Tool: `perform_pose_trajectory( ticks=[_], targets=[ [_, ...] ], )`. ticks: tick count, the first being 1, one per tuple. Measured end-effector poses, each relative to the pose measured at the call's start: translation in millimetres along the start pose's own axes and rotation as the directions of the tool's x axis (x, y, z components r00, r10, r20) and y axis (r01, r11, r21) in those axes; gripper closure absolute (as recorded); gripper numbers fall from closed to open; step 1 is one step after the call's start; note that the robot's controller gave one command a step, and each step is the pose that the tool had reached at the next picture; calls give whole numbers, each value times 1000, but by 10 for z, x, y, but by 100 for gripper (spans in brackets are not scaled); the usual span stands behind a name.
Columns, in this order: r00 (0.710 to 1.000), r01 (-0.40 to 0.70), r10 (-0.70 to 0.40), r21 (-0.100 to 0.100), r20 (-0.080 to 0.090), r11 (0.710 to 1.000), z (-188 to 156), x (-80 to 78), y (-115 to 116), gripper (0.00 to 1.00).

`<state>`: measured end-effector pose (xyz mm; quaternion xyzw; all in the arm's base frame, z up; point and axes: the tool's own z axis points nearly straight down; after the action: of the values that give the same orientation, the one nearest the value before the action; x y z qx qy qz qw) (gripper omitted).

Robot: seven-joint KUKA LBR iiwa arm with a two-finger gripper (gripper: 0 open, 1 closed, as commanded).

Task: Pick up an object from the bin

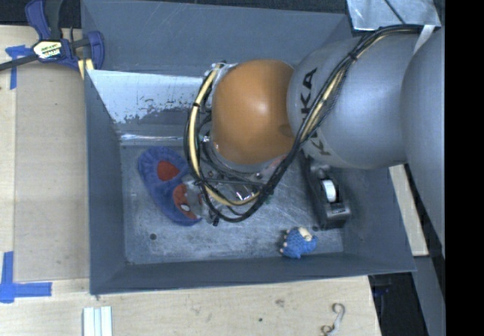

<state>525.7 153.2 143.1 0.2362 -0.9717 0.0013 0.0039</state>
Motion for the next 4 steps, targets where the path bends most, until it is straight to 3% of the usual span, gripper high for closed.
perform_pose_trajectory(
  ticks=[1,2,3,4],
  targets=[
    [997,-75,75,-3,10,997,-59,-72,338,100],
    [997,-78,78,-2,9,997,-59,-70,322,0],
    [999,-46,46,-1,10,999,581,-314,-297,0],
    [999,-44,44,-1,16,999,532,-329,-266,100]
  ],
)
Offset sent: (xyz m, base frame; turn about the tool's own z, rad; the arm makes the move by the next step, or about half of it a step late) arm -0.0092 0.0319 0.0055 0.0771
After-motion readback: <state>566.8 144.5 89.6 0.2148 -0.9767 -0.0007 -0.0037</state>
